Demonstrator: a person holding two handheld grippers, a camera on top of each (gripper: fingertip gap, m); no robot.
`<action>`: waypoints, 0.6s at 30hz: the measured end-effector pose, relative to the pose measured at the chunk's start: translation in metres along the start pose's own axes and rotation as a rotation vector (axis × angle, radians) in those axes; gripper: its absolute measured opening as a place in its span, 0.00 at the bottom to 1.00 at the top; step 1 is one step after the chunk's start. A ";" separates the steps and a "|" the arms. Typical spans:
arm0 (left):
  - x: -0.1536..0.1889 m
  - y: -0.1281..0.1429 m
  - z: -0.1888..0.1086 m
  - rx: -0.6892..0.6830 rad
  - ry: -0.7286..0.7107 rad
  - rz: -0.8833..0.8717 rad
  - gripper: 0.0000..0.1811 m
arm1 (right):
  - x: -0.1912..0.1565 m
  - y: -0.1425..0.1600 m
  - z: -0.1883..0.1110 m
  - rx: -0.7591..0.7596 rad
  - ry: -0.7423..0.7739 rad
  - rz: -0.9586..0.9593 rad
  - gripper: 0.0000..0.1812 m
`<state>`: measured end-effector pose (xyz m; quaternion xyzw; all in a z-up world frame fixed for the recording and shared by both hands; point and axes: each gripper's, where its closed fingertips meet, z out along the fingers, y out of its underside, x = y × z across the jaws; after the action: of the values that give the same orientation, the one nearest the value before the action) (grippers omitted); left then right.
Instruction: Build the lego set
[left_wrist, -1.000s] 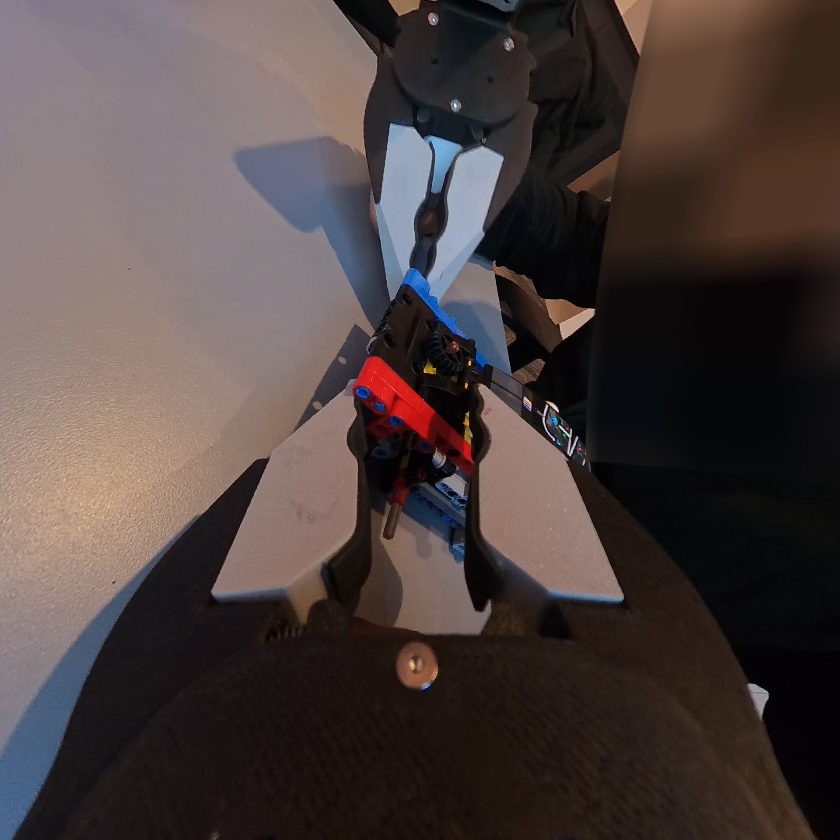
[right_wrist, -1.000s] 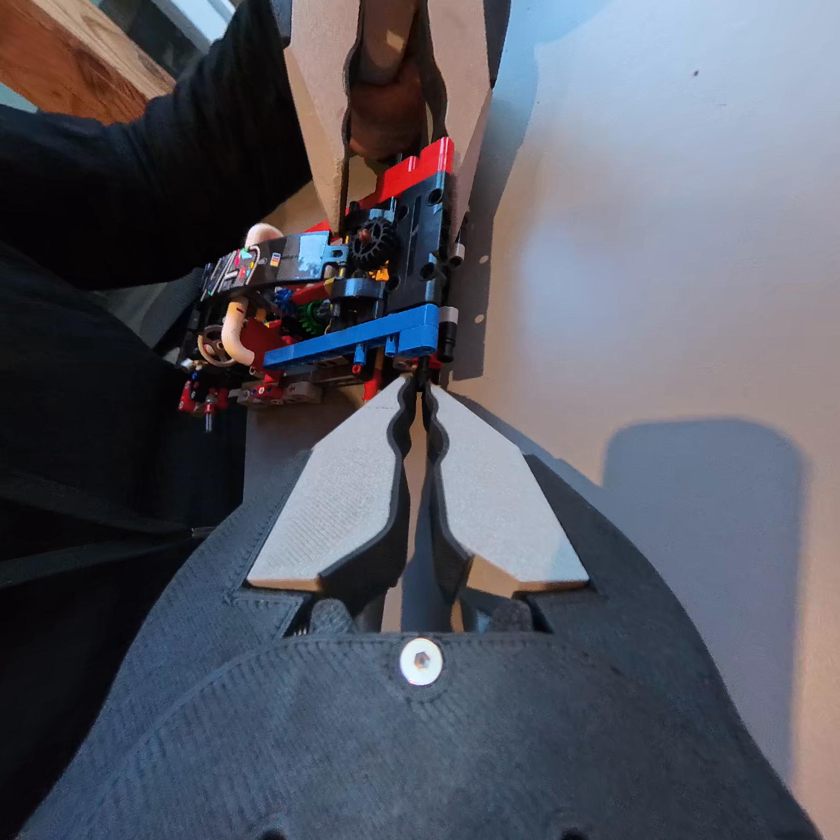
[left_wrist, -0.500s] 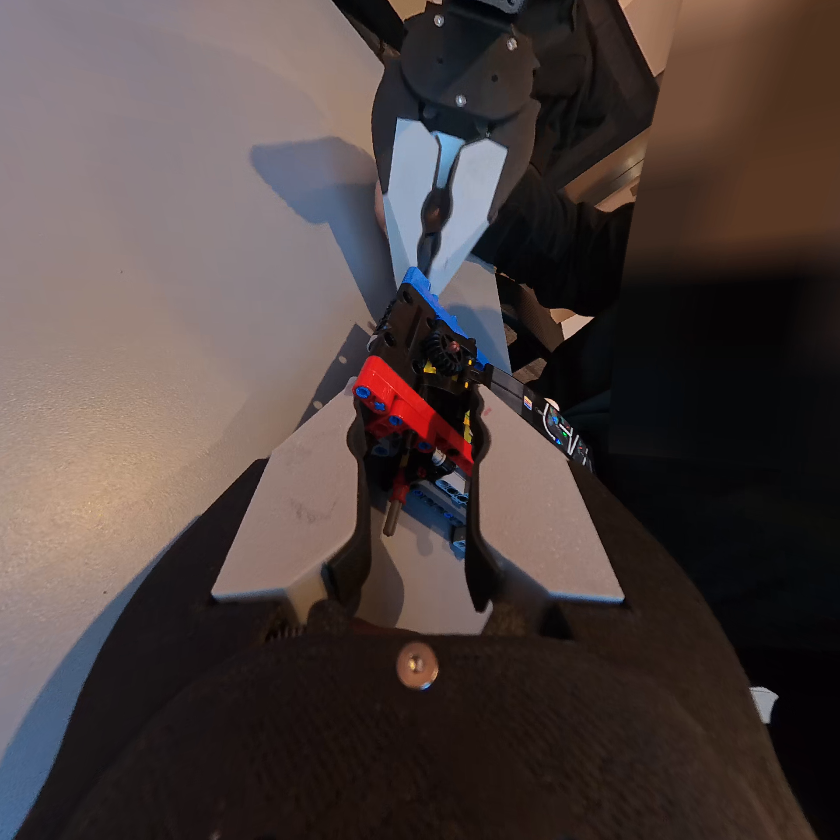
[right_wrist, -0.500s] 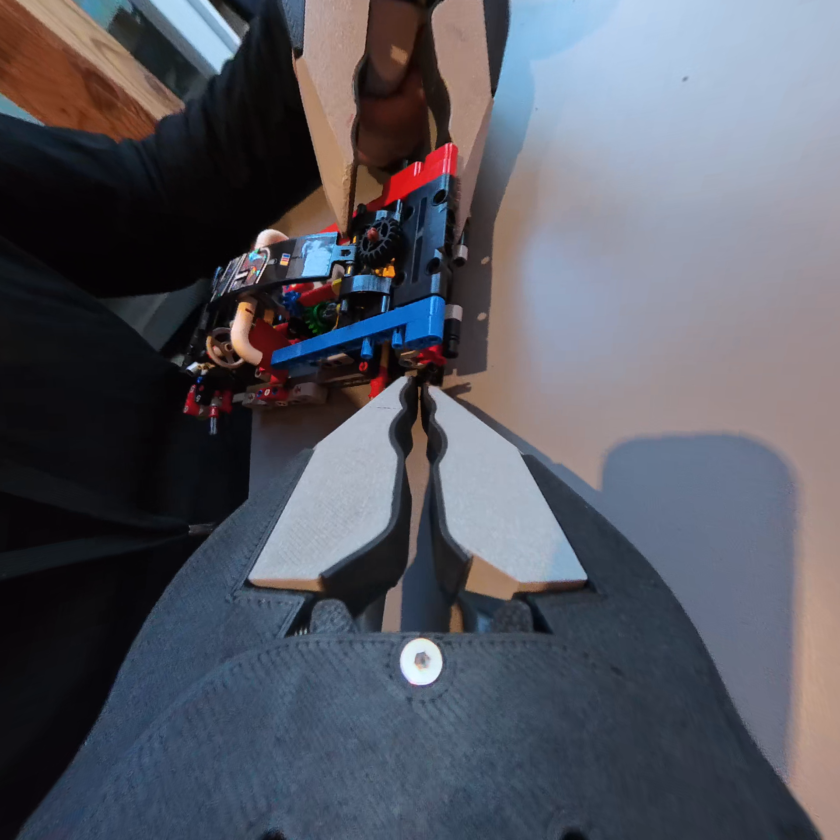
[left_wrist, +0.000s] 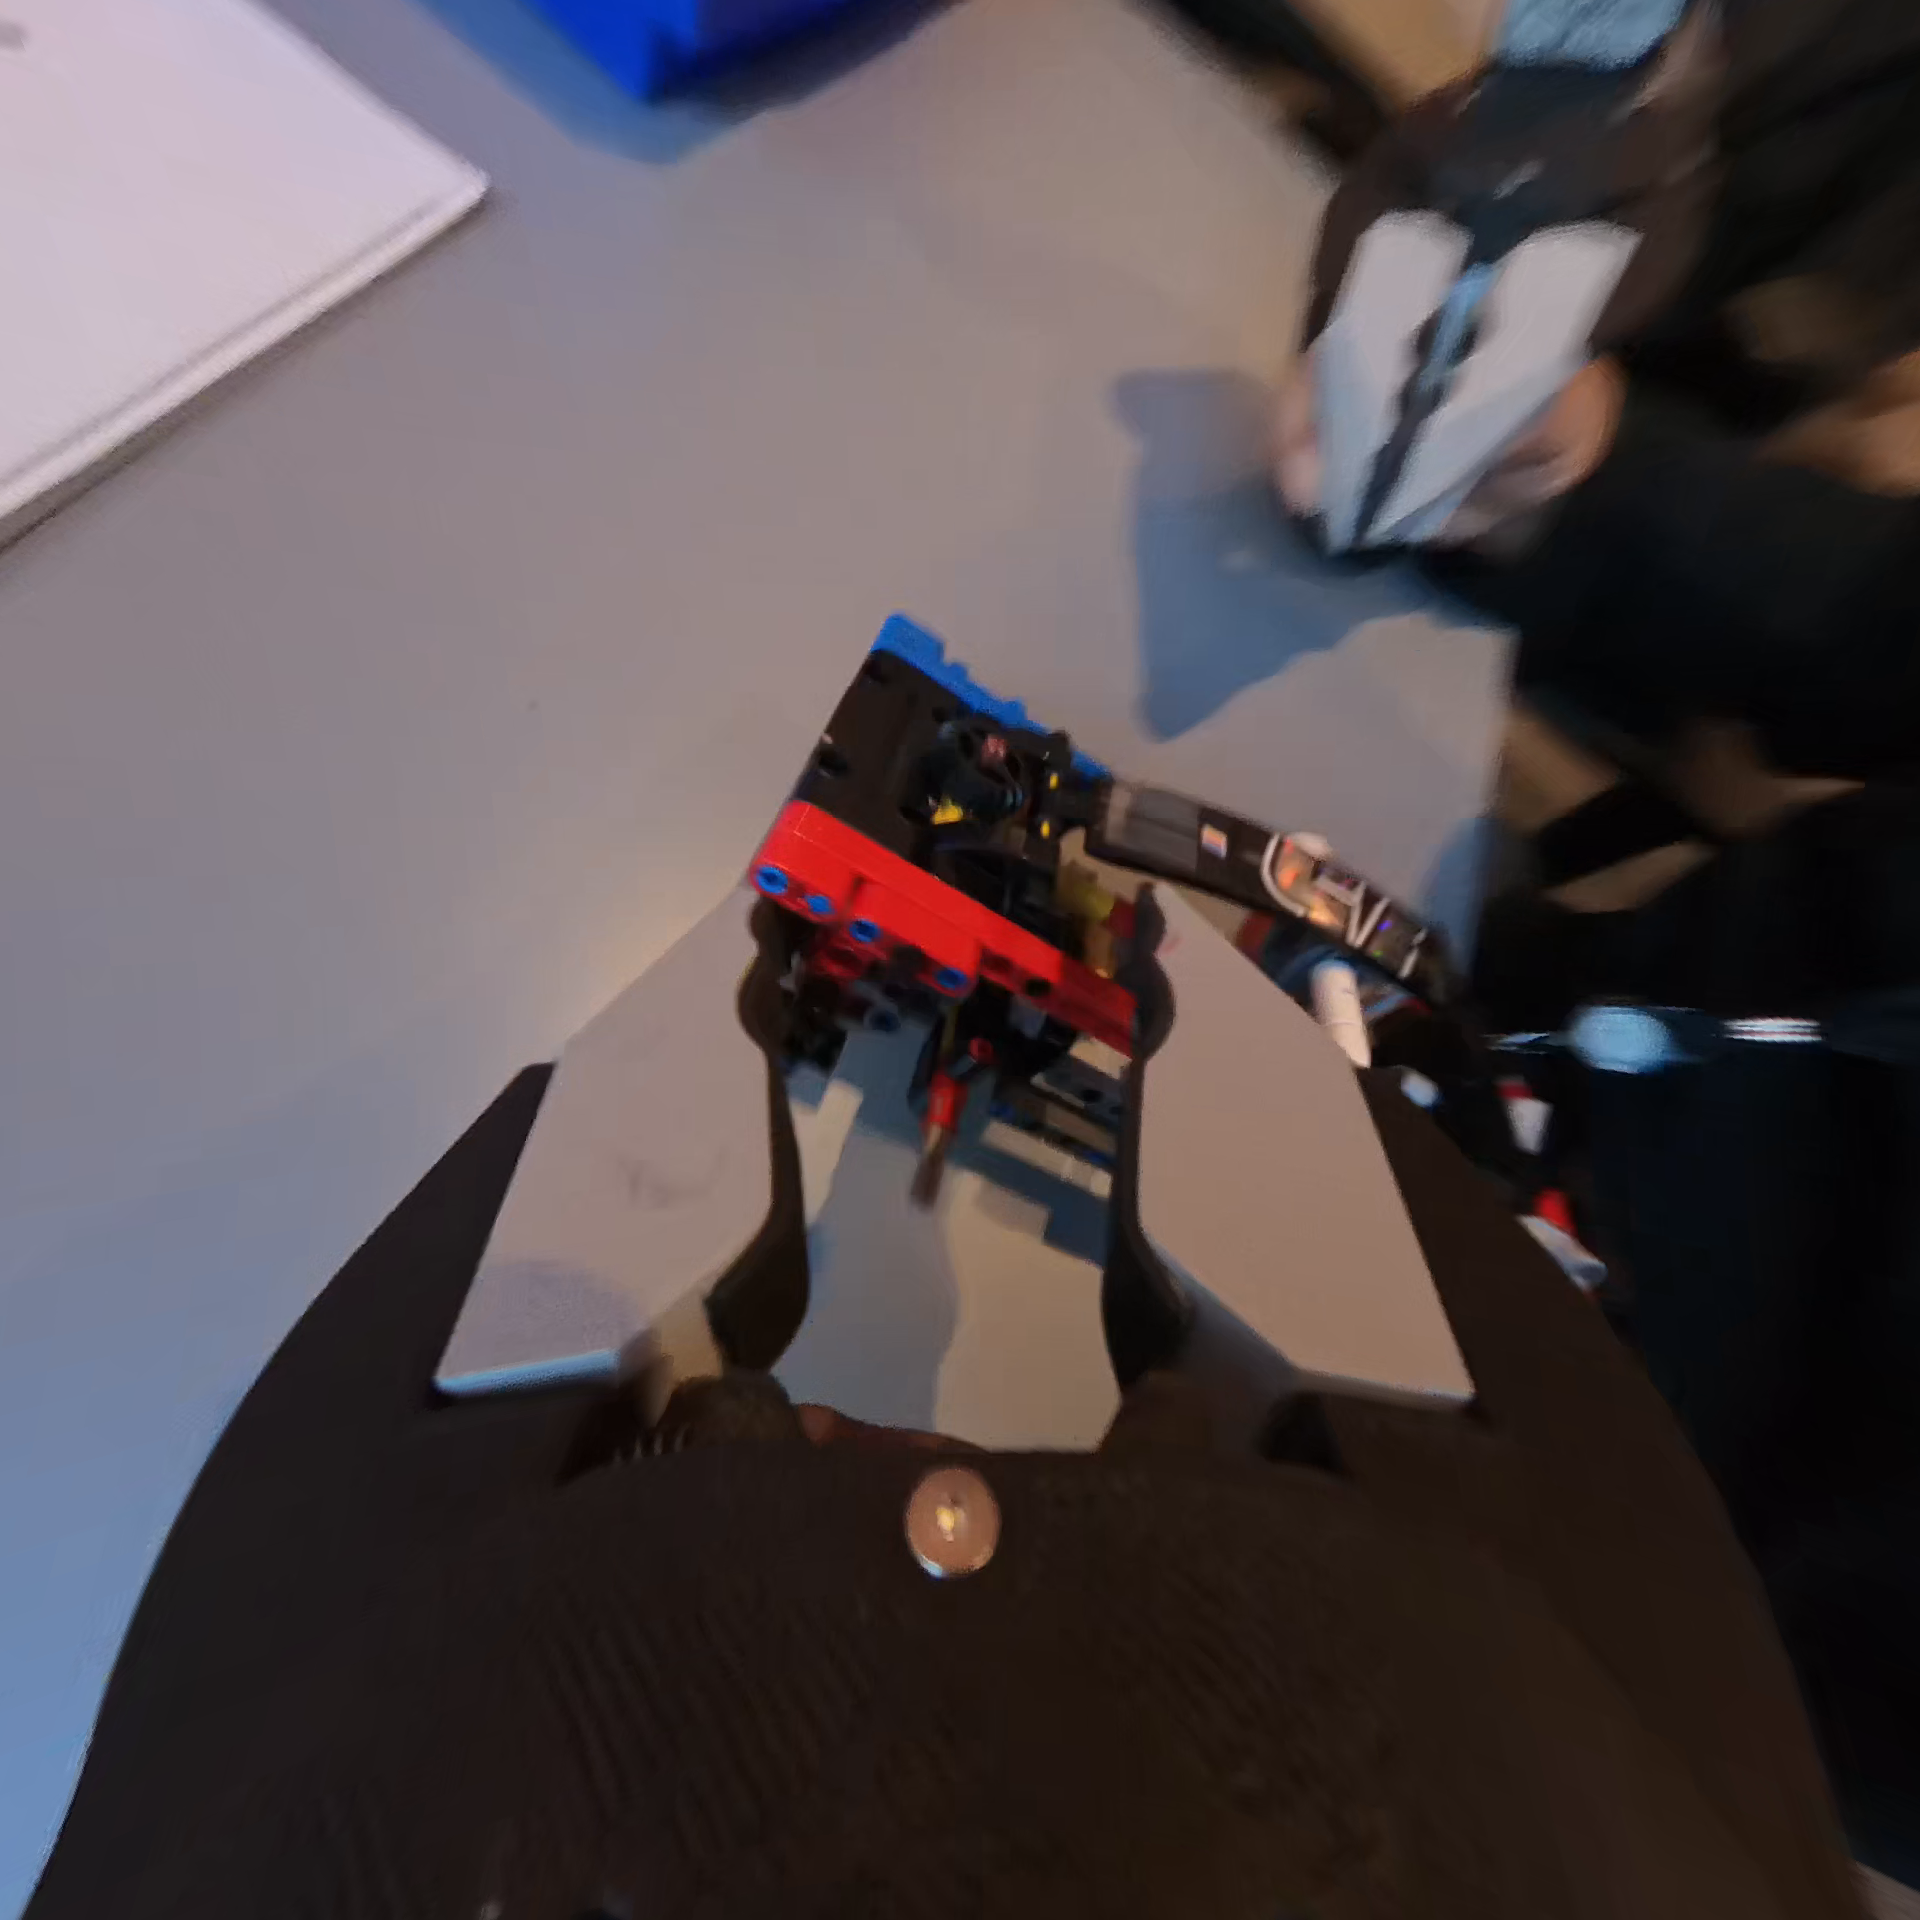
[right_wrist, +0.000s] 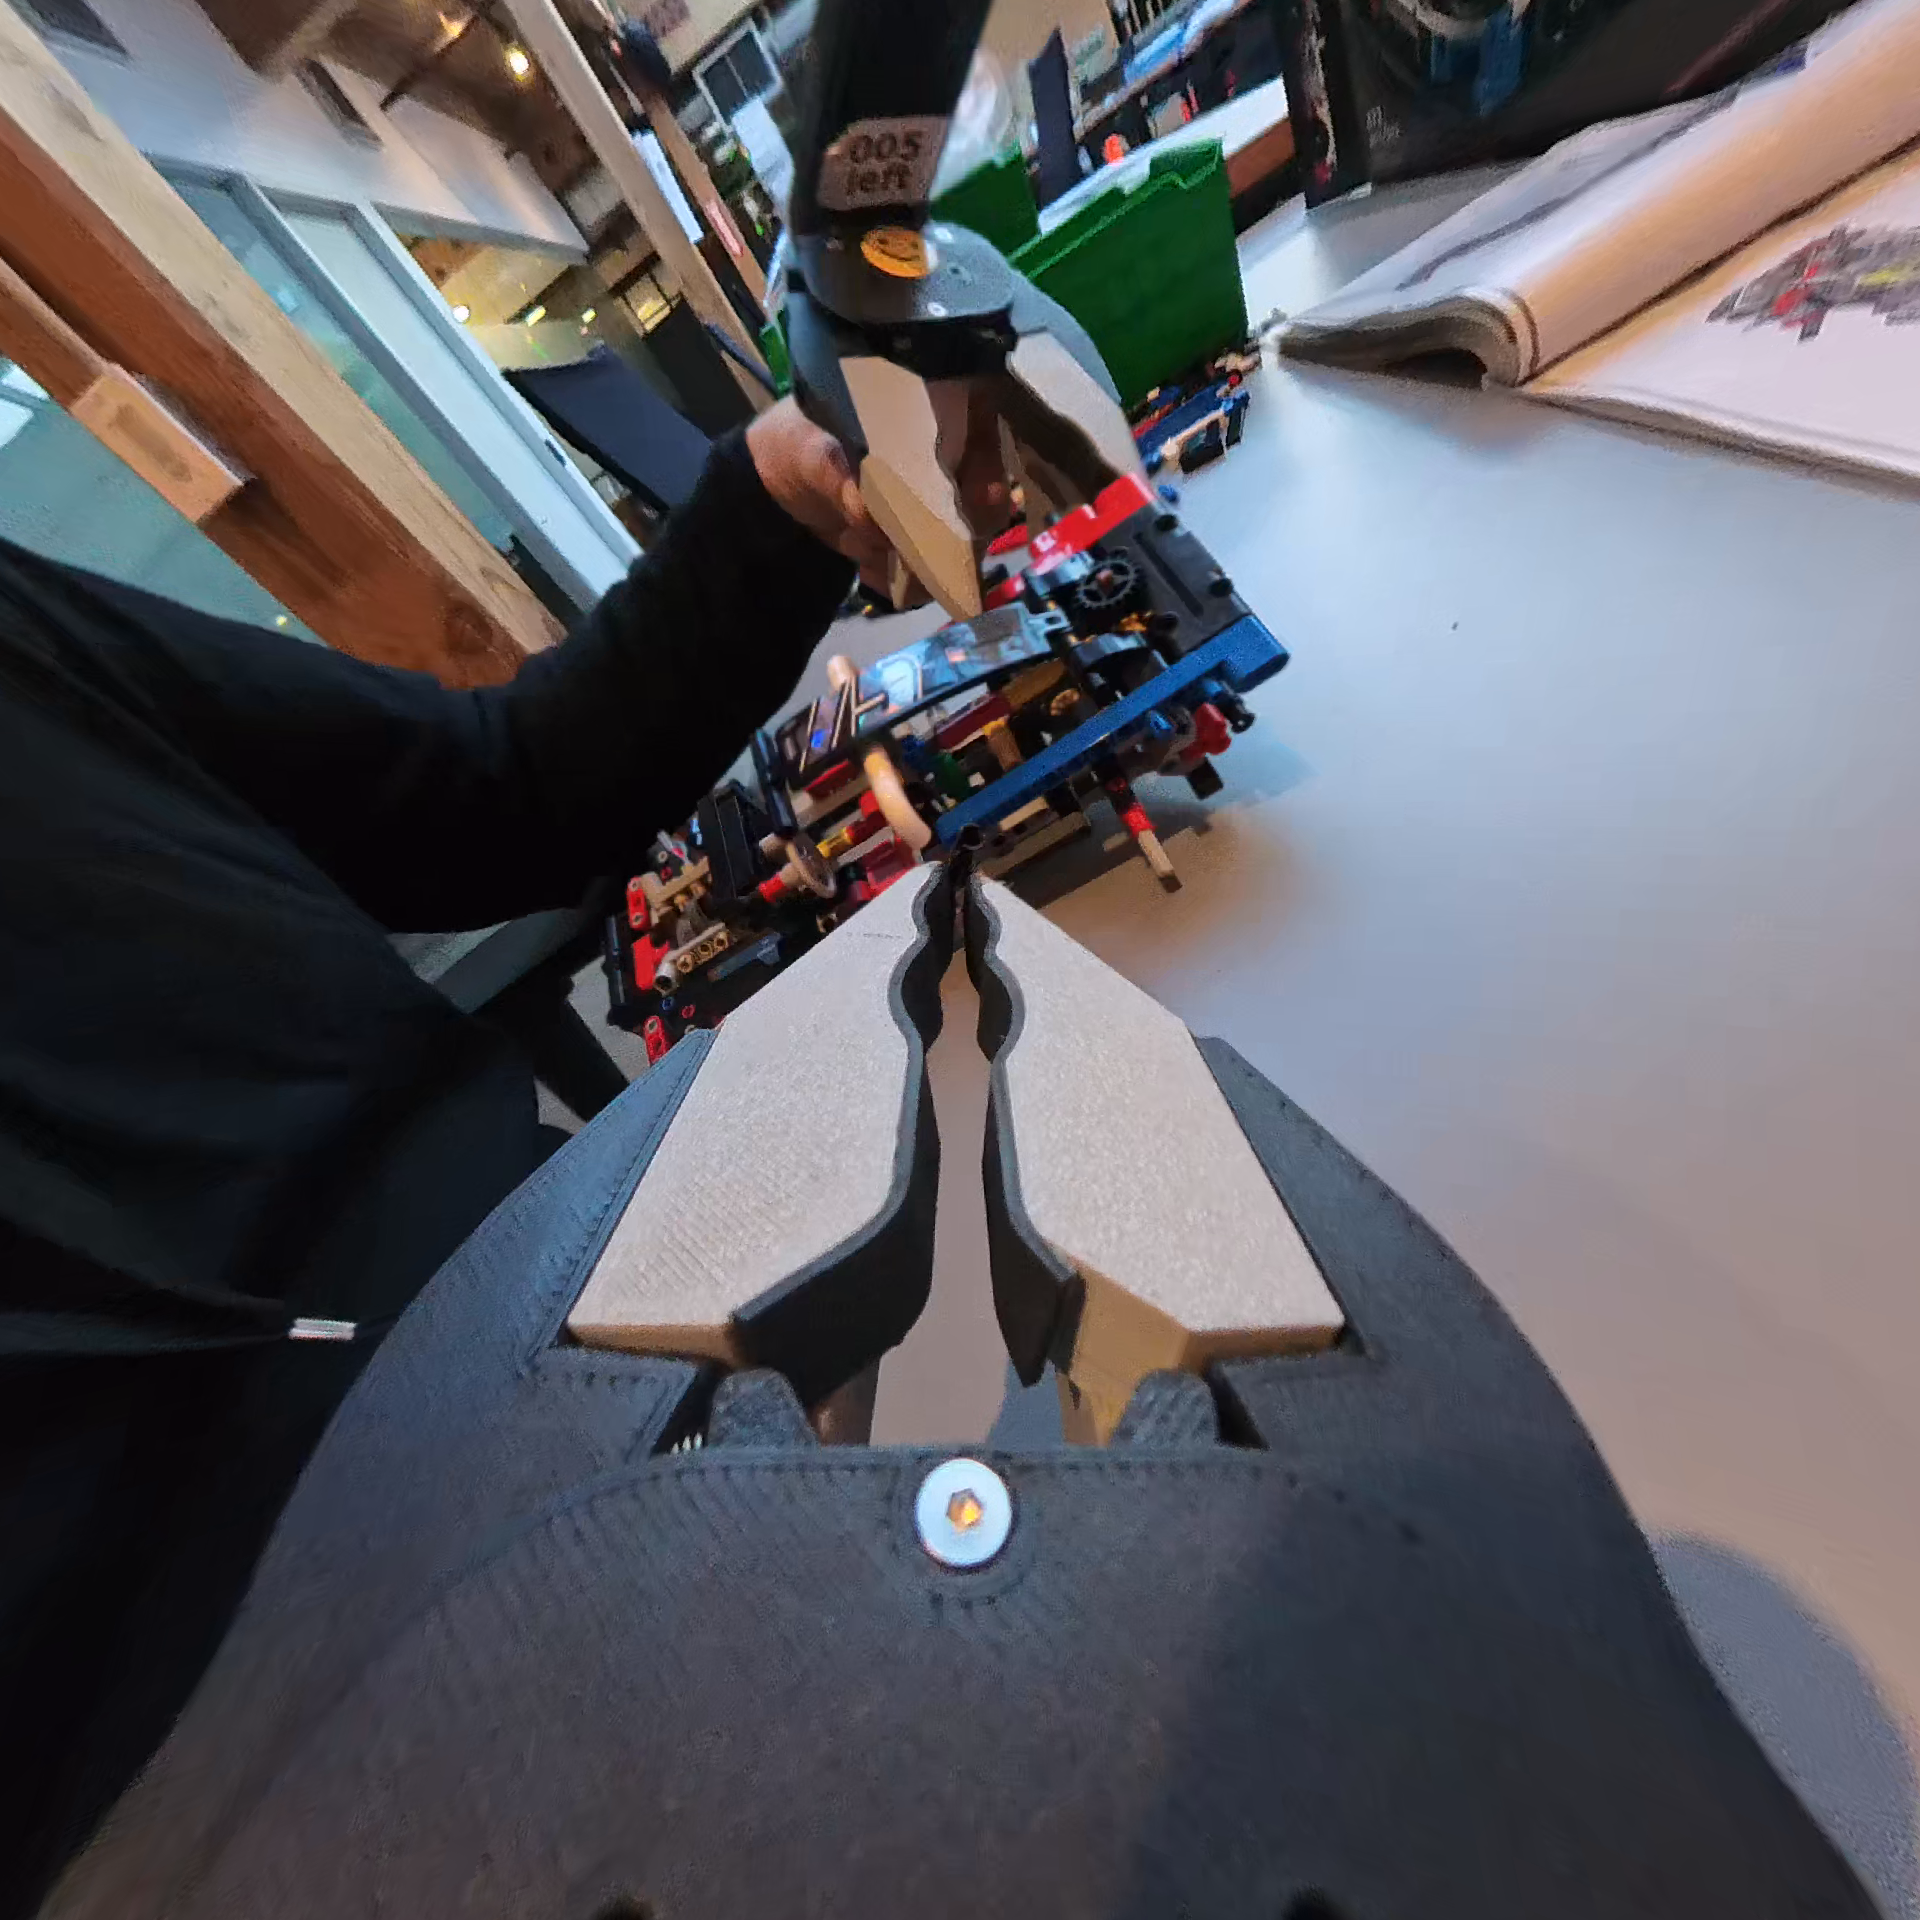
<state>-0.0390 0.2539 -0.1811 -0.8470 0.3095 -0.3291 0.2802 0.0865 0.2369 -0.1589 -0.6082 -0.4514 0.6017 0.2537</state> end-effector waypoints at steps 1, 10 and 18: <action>-0.002 0.006 0.006 -0.024 -0.009 -0.008 0.37 | 0.001 0.001 0.001 -0.009 0.003 0.007 0.00; -0.016 0.013 0.014 0.077 0.161 -0.197 0.35 | 0.007 0.005 0.003 -0.032 0.057 0.013 0.00; -0.022 0.030 -0.041 0.137 0.018 -0.267 0.37 | 0.016 0.012 0.004 -0.101 0.091 0.011 0.00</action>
<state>-0.0927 0.2389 -0.1845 -0.8565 0.1735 -0.3914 0.2882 0.0839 0.2438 -0.1779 -0.6493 -0.4658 0.5513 0.2398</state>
